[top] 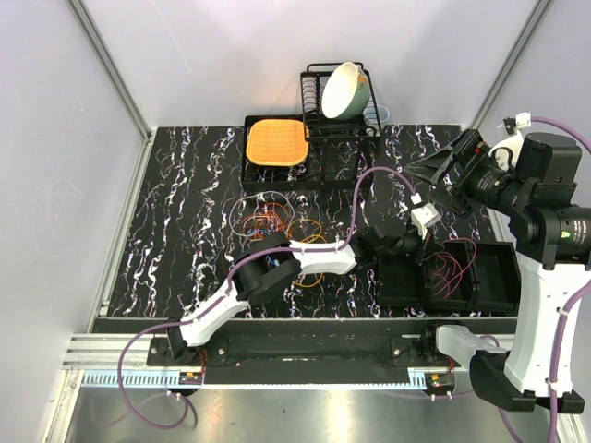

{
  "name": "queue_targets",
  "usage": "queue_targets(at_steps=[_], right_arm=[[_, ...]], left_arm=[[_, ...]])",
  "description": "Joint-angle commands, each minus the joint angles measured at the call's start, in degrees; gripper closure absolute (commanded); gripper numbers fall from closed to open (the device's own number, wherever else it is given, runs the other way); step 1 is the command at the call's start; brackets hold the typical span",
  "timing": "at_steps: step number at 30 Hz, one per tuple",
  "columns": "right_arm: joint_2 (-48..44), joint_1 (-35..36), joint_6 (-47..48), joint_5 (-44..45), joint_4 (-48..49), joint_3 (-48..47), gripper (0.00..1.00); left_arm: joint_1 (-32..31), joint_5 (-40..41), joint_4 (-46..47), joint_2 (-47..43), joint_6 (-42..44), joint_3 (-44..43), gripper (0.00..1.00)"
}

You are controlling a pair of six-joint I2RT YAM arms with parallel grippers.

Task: Untangle the cables

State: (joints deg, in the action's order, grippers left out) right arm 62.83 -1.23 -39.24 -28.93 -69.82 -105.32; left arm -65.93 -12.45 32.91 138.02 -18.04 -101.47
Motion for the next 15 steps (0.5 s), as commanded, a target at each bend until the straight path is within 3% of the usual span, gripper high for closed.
queue_targets(at_steps=[1,6,12,13,15], right_arm=[[0.01,0.18,1.01,1.07,2.15,0.90,0.03],[-0.16,0.18,1.36,1.42,2.23,1.78,0.03],[-0.25,0.18,1.19,1.42,2.59,2.49,0.03],[-0.25,0.18,1.19,1.42,2.59,2.31,0.03],[-0.34,0.18,1.27,1.77,2.50,2.14,0.03]], left_arm=[[0.28,3.66,-11.35,-5.03,-0.68,-2.15,1.00],[0.28,7.96,-20.66,-5.83,-2.35,-2.77,1.00],[0.28,3.85,-23.24,-4.86,-2.52,-4.26,0.99],[0.10,3.57,-23.24,-5.21,-2.44,-4.52,0.97],[-0.16,3.48,-24.11,-5.56,-1.83,-5.49,0.74]])
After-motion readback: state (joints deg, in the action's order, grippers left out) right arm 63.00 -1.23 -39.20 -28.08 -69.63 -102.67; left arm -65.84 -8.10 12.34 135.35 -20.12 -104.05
